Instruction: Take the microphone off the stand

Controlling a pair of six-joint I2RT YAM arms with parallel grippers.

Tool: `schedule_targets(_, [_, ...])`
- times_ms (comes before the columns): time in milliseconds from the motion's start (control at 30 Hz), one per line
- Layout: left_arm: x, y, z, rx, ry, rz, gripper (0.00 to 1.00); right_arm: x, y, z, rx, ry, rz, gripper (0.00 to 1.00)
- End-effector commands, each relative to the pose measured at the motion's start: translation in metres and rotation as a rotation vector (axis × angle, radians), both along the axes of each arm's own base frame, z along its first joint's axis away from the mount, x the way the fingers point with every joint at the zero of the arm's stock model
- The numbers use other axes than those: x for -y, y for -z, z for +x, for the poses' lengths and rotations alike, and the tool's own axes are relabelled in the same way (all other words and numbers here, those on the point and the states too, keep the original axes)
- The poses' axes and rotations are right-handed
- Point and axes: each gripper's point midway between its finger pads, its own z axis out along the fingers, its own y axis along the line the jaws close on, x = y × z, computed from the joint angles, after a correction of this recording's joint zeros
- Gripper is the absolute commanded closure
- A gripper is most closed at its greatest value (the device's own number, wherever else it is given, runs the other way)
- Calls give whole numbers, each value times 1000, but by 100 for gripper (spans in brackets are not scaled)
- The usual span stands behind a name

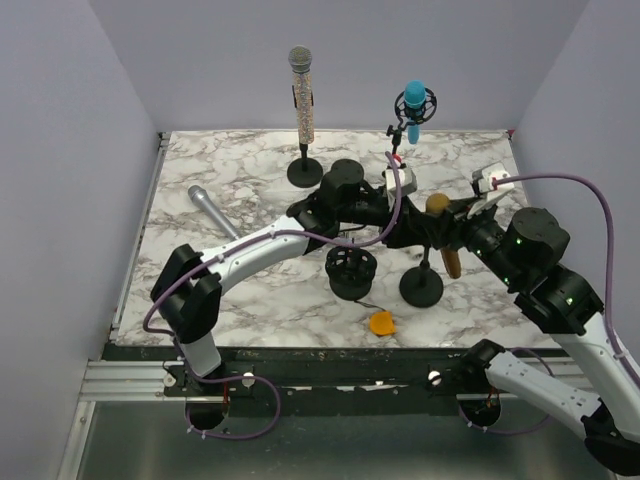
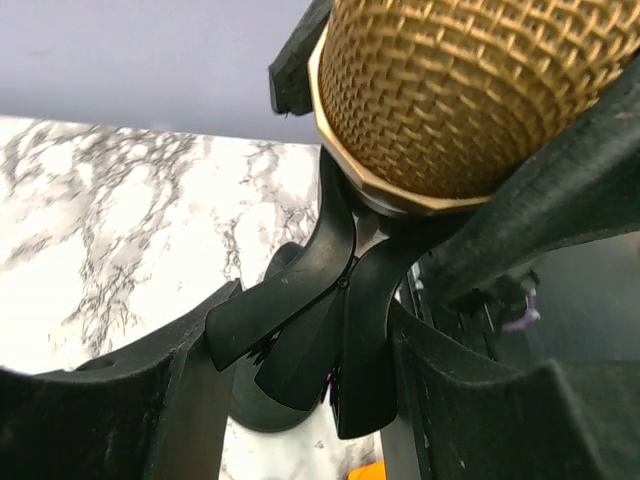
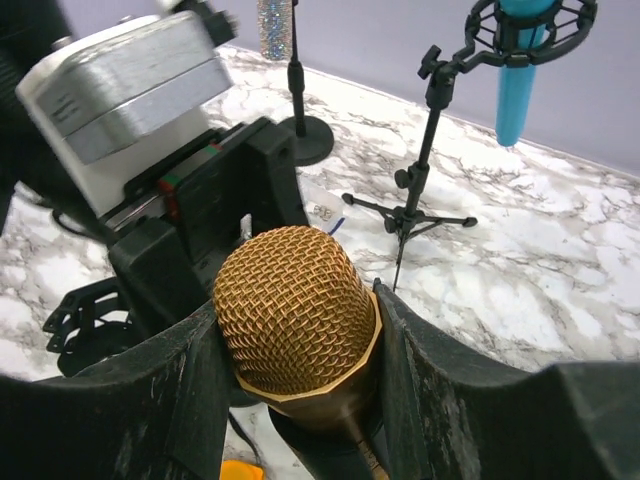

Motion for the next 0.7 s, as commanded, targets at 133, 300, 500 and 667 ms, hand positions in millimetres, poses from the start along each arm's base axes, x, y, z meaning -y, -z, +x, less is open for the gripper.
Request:
schedule_targets(133, [-22,-20,50,-84,-589,-26,100,34,18,-6,-201,245,74,8])
schedule_targets(300, [-29,-14,53,-72,-699,-31,100,42,11,-8,-206,285,82,0])
schedule_targets(500, [-19,-10,49,-55,-753,29,100,44,6,6,-143,311,41,0])
schedule_targets(667, [-13,-6,46,-56,-755,51,100,39,-4,22,-84,310,-4,4])
